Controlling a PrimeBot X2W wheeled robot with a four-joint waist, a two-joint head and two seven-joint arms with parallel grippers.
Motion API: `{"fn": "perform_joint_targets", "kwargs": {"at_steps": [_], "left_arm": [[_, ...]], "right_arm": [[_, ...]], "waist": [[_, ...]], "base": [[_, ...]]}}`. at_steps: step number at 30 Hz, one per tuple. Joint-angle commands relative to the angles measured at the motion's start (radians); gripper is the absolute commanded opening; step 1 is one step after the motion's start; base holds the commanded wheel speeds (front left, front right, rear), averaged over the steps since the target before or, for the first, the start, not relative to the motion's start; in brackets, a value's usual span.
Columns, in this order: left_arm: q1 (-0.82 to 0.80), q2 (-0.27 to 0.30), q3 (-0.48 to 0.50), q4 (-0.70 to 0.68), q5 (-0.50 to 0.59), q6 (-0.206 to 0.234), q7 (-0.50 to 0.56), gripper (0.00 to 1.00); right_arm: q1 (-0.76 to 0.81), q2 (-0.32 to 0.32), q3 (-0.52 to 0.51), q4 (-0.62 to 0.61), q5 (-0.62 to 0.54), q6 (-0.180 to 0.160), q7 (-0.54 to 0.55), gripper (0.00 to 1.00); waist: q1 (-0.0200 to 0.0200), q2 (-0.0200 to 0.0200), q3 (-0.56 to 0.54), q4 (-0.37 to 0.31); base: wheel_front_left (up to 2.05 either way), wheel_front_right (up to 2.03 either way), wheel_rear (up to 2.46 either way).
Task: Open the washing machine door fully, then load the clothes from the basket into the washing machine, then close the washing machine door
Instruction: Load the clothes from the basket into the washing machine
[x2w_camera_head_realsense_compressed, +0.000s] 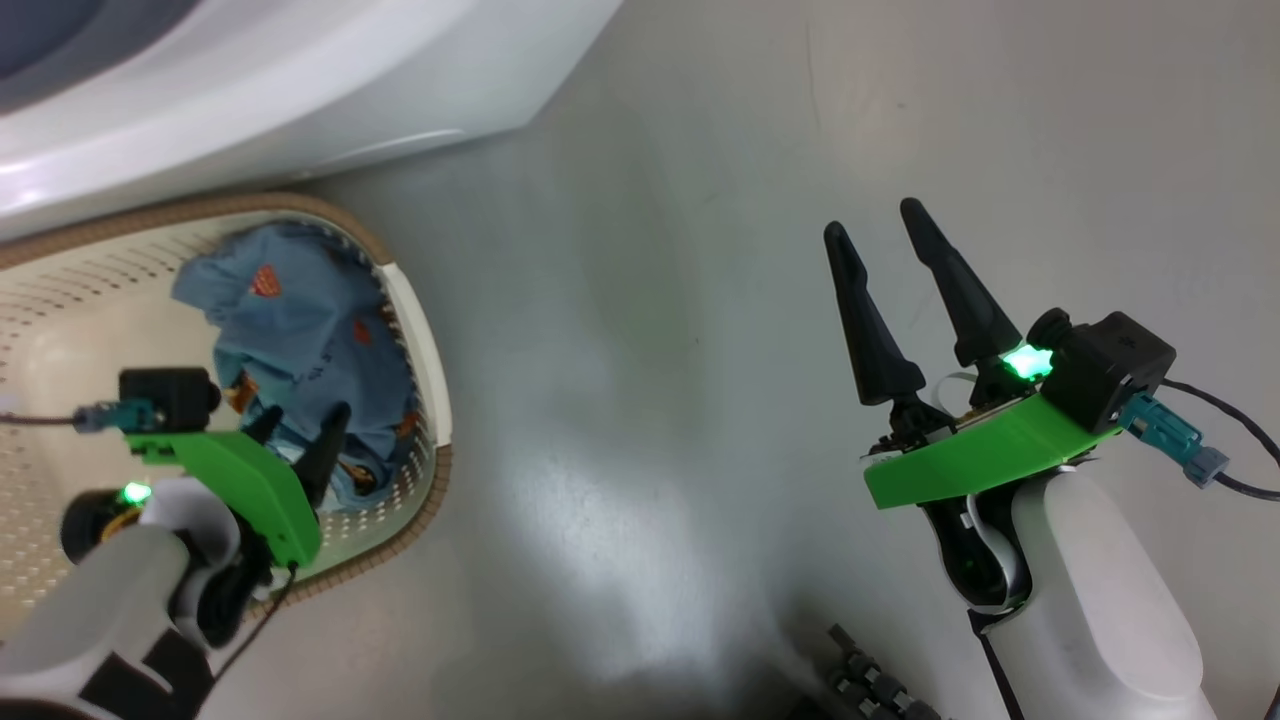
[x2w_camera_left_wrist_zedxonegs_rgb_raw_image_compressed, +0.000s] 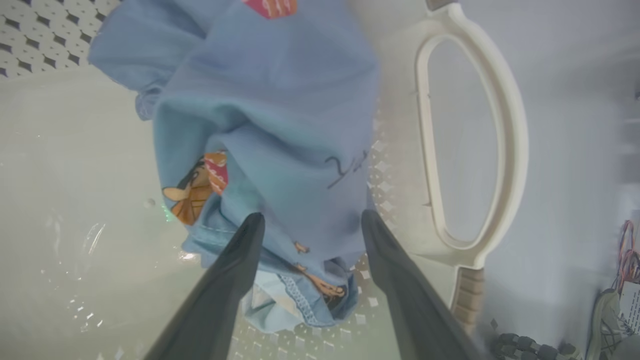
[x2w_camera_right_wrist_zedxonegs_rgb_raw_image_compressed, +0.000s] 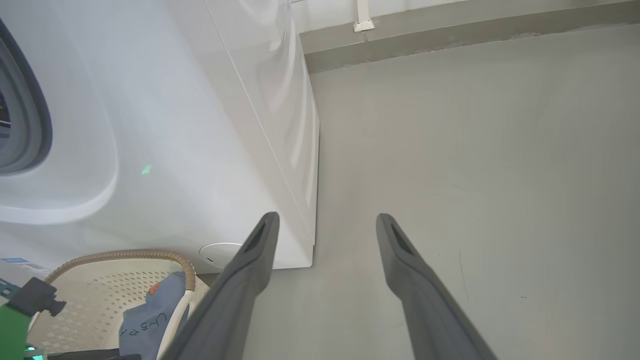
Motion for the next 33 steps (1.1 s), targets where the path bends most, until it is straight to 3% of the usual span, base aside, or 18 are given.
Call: {"fn": "perform_joint_targets", "kwargs": {"at_steps": [1,18,19,20,21,22,33], "left_arm": [[-0.022,0.036,0.009,0.008,-0.015,-0.003,-0.002,1.0],[-0.203,-0.003,-0.092,0.285,-0.137,-0.003,0.096,1.0],[-0.21,-0.009,-0.1,0.31,-0.135,-0.003,0.109,0.96],[-0.219,-0.015,-0.106,0.328,-0.132,-0.003,0.113,0.46],[-0.219,-0.015,-0.106,0.328,-0.132,-0.003,0.113,0.46],[-0.238,-0.027,-0.108,0.353,-0.13,-0.003,0.089,0.0],[-0.218,-0.033,-0.168,0.327,-0.133,-0.003,-0.014,0.0]], "right_arm": [[0.012,0.005,0.024,-0.025,0.014,0.002,-0.012,1.0],[-0.003,0.005,0.058,-0.033,0.024,0.002,-0.012,1.0],[-0.001,0.005,0.059,-0.034,0.024,0.002,-0.012,1.0],[0.0,0.005,0.059,-0.035,0.025,0.002,-0.012,1.0],[0.0,0.005,0.059,-0.035,0.025,0.002,-0.012,1.0],[0.003,0.005,0.056,-0.036,0.024,0.002,-0.012,1.0],[0.001,0.005,0.045,-0.028,0.024,0.002,-0.012,1.0]], "waist": [[0.0,0.0,0.029,-0.018],[0.0,0.0,0.068,-0.081],[0.0,0.0,0.068,-0.084],[0.0,0.0,0.068,-0.085],[0.0,0.0,0.068,-0.085],[0.0,0.0,0.068,-0.086],[0.0,0.0,0.024,-0.054]], "base": [[0.0,0.0,0.0],[0.0,0.0,0.0],[0.0,0.0,0.0],[0.0,0.0,0.0],[0.0,0.0,0.0],[0.0,0.0,0.0],[0.0,0.0,0.0]]}}
